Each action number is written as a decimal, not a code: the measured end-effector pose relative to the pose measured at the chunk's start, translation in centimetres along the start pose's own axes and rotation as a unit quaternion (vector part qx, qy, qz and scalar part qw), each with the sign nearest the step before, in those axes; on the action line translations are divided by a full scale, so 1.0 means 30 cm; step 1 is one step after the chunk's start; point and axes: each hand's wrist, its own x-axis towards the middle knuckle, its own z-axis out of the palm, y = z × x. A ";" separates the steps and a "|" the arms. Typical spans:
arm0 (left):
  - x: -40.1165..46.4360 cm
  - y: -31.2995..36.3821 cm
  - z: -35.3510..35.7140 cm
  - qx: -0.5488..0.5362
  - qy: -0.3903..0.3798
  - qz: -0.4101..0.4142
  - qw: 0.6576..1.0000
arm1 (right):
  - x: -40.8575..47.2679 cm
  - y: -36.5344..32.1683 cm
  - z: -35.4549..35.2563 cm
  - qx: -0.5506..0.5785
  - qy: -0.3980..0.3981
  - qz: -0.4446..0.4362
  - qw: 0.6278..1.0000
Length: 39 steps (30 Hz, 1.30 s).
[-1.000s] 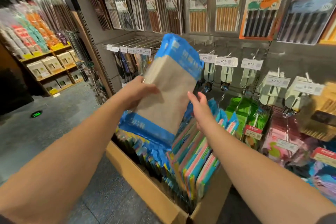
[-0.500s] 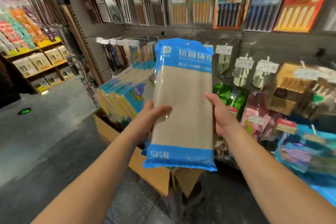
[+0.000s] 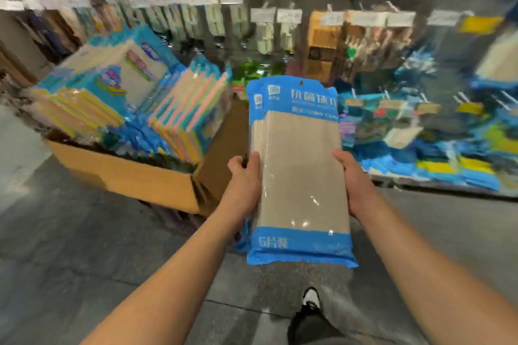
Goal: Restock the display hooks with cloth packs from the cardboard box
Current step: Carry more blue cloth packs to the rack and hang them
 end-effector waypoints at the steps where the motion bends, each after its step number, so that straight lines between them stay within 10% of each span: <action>1: -0.003 0.011 0.047 -0.022 -0.008 -0.016 1.000 | -0.031 -0.004 -0.055 0.006 0.018 -0.002 1.000; 17: -0.039 0.401 1.210 -0.116 -0.352 -0.098 0.924 | -0.423 -0.352 -1.200 0.083 0.208 -0.075 0.972; 39: 0.352 0.867 2.412 0.028 -0.321 0.048 0.945 | -0.230 -0.964 -2.406 0.032 0.282 -0.058 0.957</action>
